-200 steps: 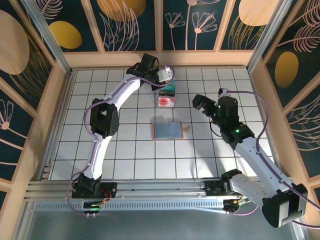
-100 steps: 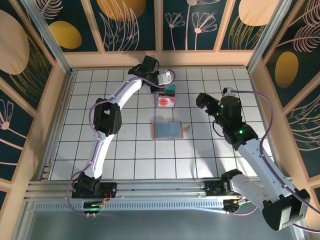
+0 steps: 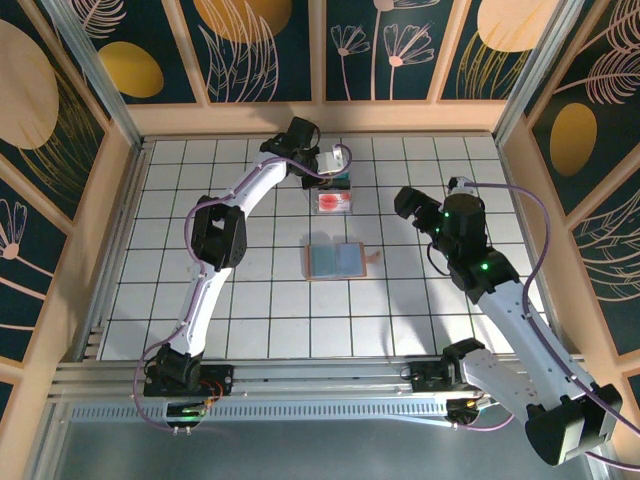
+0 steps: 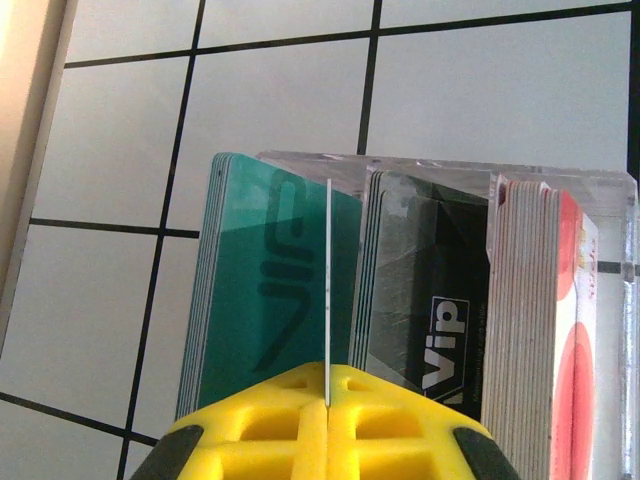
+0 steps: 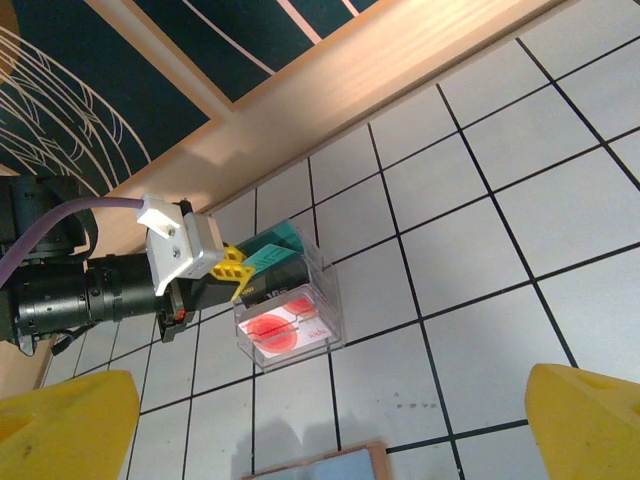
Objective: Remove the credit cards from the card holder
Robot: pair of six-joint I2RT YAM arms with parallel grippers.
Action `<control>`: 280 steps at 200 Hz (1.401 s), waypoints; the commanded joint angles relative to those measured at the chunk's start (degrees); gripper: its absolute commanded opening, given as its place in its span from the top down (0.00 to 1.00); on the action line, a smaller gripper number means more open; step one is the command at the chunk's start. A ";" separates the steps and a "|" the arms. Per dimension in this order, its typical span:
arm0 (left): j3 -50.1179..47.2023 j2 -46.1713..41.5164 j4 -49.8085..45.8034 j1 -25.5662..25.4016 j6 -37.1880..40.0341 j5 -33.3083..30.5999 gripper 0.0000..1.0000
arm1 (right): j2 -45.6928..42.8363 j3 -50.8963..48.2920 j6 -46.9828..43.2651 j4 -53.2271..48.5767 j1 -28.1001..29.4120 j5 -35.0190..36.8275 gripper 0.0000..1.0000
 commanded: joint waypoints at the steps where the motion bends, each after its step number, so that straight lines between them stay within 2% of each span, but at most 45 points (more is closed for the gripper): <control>1: 1.52 1.35 -1.73 0.47 1.35 -0.12 1.00 | -1.47 1.47 0.65 -0.11 -0.34 1.68 0.01; 61: 0.43 -0.34 -6.81 0.47 1.86 -0.03 1.00 | -2.04 0.76 1.02 -0.06 -0.33 1.65 0.01; 148: -4.71 -5.27 -9.00 0.47 1.69 -0.29 1.00 | -2.78 -0.54 1.22 0.92 -0.33 0.46 0.01; 179: -3.62 -4.92 -8.96 0.52 -0.18 -1.67 0.75 | -2.71 -0.73 1.22 1.39 -0.30 -0.16 0.01; 280: -1.79 -7.81 -2.18 0.47 -6.21 -5.23 0.74 | -3.26 -1.12 1.29 1.12 -0.31 -1.42 0.01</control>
